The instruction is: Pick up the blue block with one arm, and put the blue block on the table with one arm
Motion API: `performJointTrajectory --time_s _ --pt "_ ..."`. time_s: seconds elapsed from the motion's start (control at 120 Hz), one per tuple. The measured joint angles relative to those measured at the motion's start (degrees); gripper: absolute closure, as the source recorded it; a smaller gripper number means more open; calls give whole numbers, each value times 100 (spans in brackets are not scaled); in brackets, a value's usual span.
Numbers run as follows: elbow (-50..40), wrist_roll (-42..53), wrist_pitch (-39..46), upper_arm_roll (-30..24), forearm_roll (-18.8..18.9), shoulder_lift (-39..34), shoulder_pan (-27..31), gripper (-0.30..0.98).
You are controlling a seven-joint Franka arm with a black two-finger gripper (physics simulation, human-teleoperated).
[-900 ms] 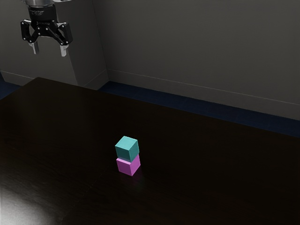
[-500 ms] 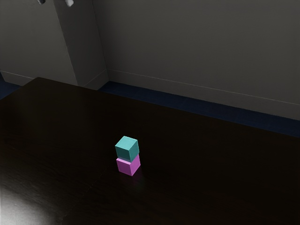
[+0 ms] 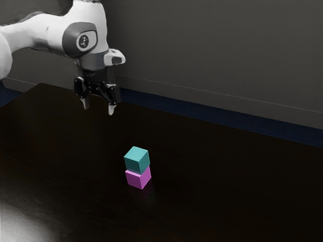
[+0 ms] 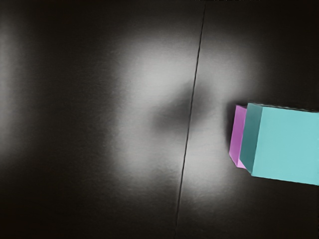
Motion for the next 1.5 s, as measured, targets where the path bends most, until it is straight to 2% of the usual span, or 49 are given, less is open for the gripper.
performJointTrajectory --time_s 0.125,0.233,0.367,0.483,0.733,1.0,1.233,1.5 --pt "-77 143 867 -77 -401 875 -116 0" --pt "-82 246 1428 -121 -661 1251 -123 0" --pt "-378 245 2098 -311 -900 1336 -129 0" --pt "-850 268 2482 -380 -1015 1123 -125 0" --pt "-1220 608 2874 -552 -968 903 -128 0" --pt "-2101 878 3077 -696 -895 234 -129 0" --pt "-2060 1071 3431 -628 -665 448 -112 0" --pt "-1862 1245 3617 -566 -666 600 -102 0"
